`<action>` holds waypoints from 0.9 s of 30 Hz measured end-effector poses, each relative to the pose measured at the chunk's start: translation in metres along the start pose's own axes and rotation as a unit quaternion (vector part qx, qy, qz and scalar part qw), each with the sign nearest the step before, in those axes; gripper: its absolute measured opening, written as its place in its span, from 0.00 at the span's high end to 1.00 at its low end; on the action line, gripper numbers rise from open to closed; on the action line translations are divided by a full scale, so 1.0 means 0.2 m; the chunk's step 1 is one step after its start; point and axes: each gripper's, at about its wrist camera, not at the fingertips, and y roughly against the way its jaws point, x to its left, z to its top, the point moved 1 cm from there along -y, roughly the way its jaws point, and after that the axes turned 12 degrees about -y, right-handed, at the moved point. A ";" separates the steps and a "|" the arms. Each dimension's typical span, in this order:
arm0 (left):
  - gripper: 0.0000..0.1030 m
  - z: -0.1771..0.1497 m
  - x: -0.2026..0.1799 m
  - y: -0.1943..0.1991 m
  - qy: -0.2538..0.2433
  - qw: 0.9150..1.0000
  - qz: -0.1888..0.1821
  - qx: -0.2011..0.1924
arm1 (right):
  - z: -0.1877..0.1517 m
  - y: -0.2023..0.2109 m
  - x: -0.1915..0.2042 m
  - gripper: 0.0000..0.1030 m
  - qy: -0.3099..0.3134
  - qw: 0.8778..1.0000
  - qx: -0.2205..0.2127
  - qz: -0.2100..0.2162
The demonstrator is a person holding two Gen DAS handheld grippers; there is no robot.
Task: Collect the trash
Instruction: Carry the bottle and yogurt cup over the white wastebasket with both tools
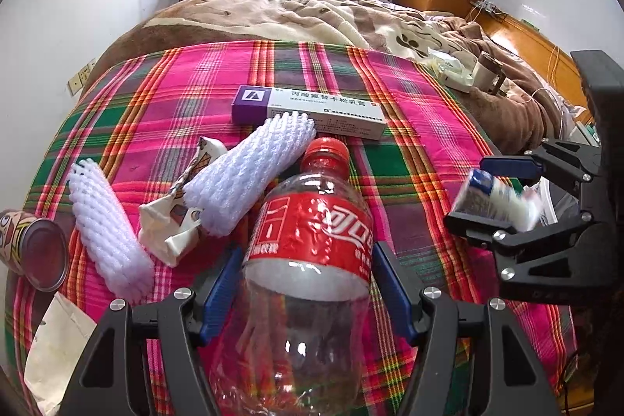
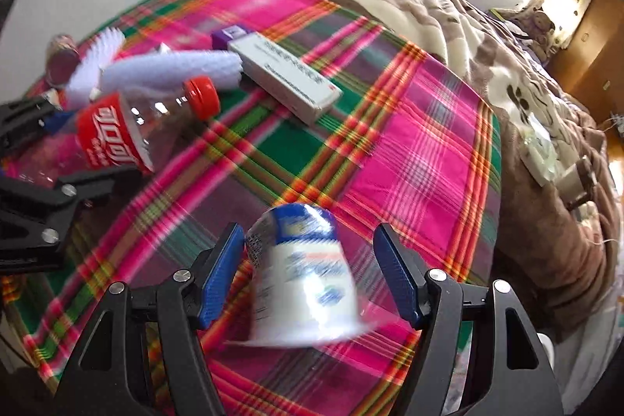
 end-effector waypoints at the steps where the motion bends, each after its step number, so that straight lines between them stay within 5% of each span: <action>1: 0.35 0.00 0.00 0.00 0.000 1.000 0.001 0.001 | 0.00 0.00 0.00 0.43 0.003 1.000 0.000 -0.003; 2: 0.35 0.01 0.00 -0.01 -0.004 1.000 0.003 0.001 | 0.00 -0.01 0.00 0.52 0.003 1.000 0.001 -0.005; 12: 0.36 0.01 -0.03 0.00 -0.006 1.000 0.006 0.004 | -0.04 0.06 -0.06 0.53 -0.047 0.998 -0.029 0.011; 27: 0.36 0.03 -0.17 0.24 -0.010 0.998 -0.001 -0.063 | -0.14 0.22 -0.24 0.53 -0.183 0.973 -0.119 0.080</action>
